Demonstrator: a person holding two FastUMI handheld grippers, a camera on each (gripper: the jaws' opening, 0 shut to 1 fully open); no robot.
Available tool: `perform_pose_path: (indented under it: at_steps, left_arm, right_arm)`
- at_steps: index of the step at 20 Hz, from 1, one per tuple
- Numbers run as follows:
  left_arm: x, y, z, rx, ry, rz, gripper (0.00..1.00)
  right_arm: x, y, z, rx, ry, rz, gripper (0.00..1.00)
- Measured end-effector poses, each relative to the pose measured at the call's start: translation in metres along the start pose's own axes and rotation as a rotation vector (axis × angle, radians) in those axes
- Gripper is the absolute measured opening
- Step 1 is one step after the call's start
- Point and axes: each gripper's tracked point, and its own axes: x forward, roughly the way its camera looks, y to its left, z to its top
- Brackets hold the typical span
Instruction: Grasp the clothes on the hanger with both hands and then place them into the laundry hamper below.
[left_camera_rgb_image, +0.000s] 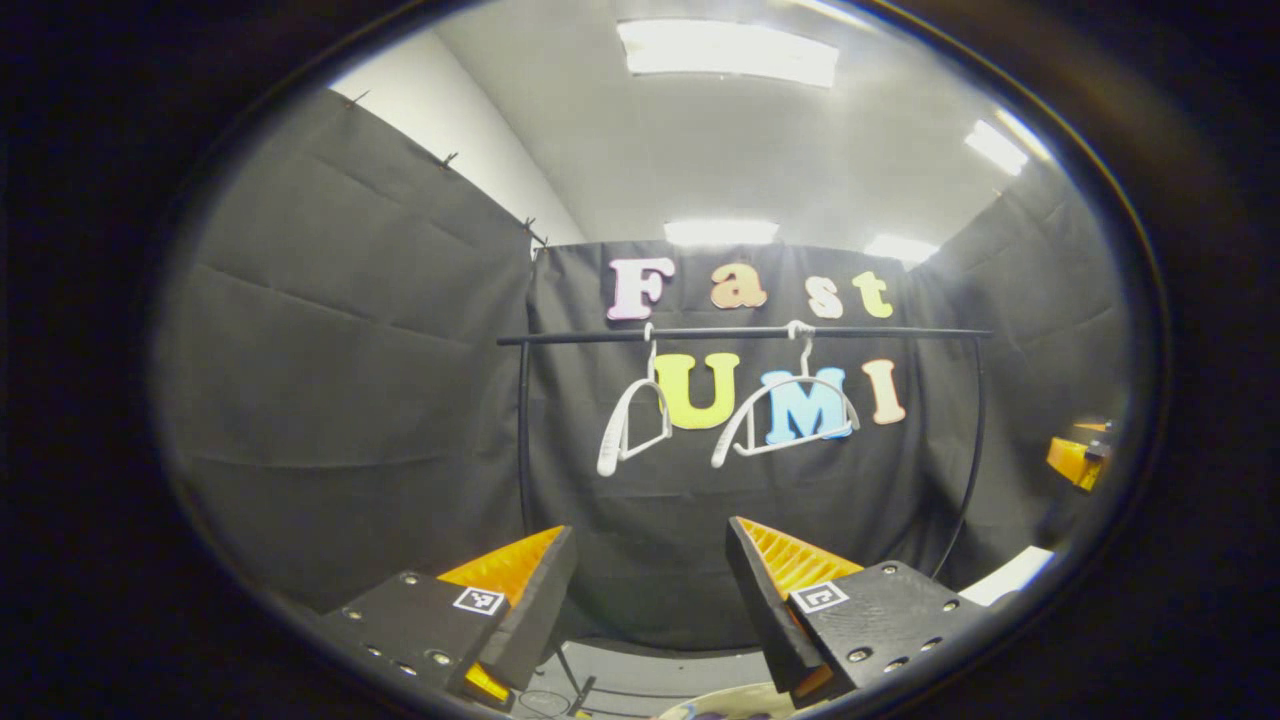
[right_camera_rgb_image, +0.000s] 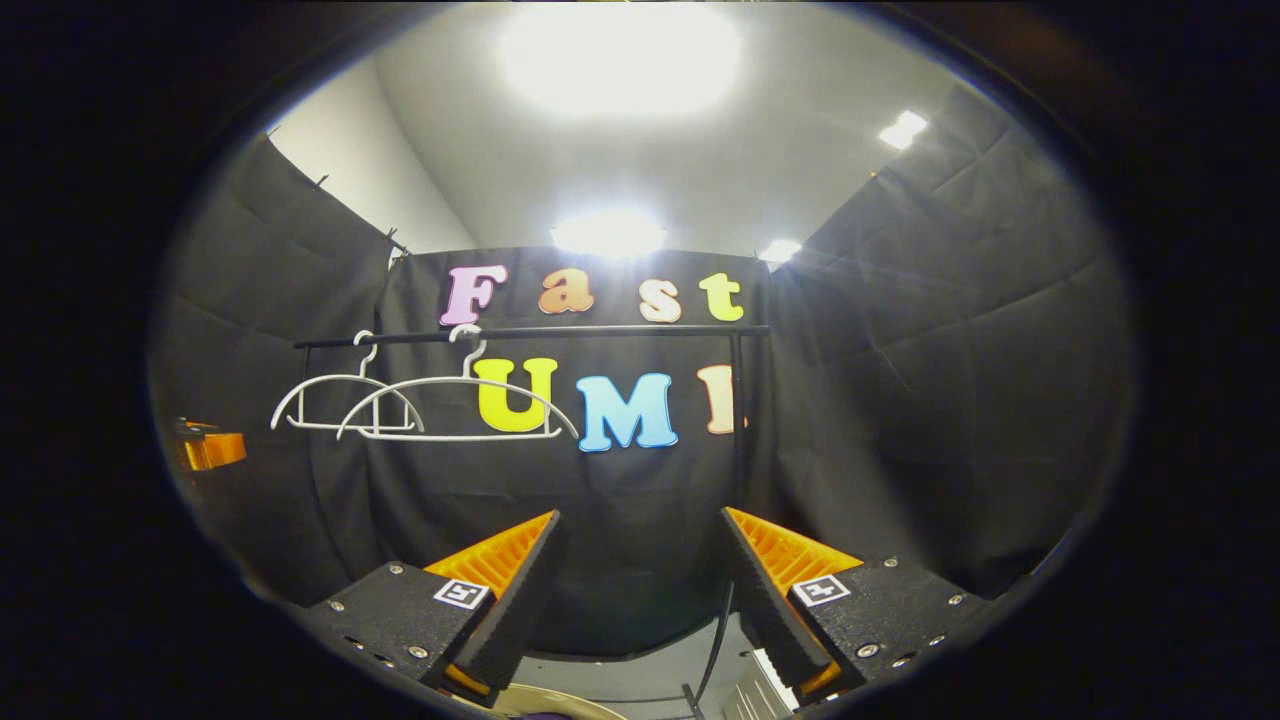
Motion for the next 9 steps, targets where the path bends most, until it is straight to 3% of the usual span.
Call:
perform_pose_path:
  at_steps: [1, 3, 4, 9]
  left_arm:
    - [-0.001, -0.001, 0.001, 0.005, -0.003, -0.002, 0.81]
    - [-0.005, -0.004, 0.005, 0.012, -0.012, -0.007, 0.93]
    - [-0.007, -0.005, 0.006, 0.011, -0.017, -0.011, 0.81]
    - [-0.014, -0.013, 0.006, -0.003, -0.027, -0.027, 0.81]
  right_arm:
    - [-0.002, -0.003, 0.000, -0.002, -0.001, -0.008, 0.94]
    - [-0.006, -0.008, 0.005, -0.004, -0.010, -0.019, 0.94]
    - [-0.009, -0.009, 0.007, 0.000, -0.015, -0.023, 0.94]
    - [-0.018, -0.003, 0.005, 0.037, -0.011, -0.035, 0.94]
